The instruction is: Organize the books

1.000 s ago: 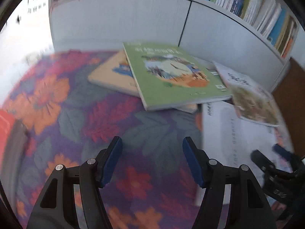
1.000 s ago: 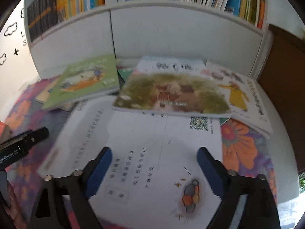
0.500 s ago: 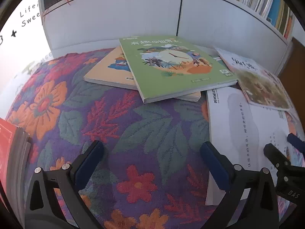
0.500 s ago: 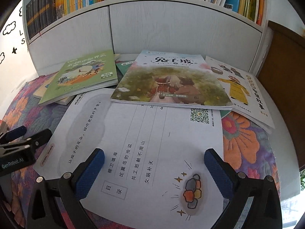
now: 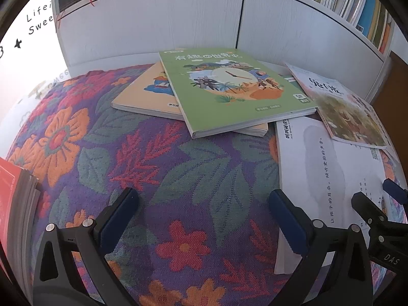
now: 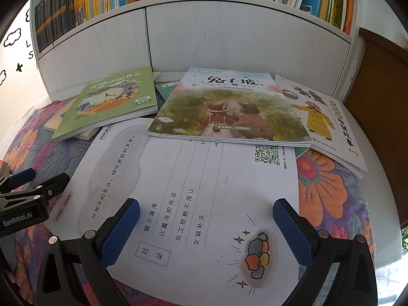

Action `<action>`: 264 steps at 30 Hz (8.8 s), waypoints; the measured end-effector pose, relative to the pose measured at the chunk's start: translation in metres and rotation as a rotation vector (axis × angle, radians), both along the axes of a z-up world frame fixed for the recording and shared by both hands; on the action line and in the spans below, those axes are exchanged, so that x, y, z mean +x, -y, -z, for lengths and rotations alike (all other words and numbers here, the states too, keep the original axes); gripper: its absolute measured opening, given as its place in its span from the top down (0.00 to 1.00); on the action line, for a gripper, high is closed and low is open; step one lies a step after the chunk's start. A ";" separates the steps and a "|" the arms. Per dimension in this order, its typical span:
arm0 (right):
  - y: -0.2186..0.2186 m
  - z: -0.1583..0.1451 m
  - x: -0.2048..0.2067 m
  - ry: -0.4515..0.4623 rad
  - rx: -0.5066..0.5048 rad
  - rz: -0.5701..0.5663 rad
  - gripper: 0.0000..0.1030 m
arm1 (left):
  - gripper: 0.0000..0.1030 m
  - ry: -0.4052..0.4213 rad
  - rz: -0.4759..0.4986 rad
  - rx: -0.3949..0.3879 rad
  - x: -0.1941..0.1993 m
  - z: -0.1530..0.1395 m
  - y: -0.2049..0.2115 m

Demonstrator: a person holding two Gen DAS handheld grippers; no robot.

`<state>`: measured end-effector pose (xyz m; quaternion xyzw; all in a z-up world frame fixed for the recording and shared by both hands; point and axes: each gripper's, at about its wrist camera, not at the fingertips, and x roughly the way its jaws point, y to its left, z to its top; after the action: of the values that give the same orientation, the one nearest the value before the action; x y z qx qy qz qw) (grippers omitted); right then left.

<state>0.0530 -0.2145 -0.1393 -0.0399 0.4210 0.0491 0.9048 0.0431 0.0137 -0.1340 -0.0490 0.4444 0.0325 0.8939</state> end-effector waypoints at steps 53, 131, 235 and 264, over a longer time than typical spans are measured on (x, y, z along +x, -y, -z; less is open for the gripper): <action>0.000 0.000 0.000 0.000 0.001 0.000 0.00 | 0.01 -0.003 0.002 0.004 0.000 0.000 0.001; 0.008 -0.008 0.015 -0.124 0.019 -0.055 0.00 | 0.03 -0.036 0.043 -0.027 -0.012 -0.017 -0.013; -0.073 -0.069 -0.089 -0.322 0.431 -0.470 0.73 | 0.57 -0.066 0.217 -0.283 -0.124 -0.072 -0.100; -0.144 -0.107 -0.097 -0.336 0.525 -0.529 0.73 | 0.57 0.044 0.174 -0.276 -0.132 -0.144 -0.183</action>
<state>-0.0443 -0.0707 -0.0327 0.0942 0.5113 0.3918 0.7591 -0.0884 0.1971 0.0101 -0.1332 0.4273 -0.1075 0.8877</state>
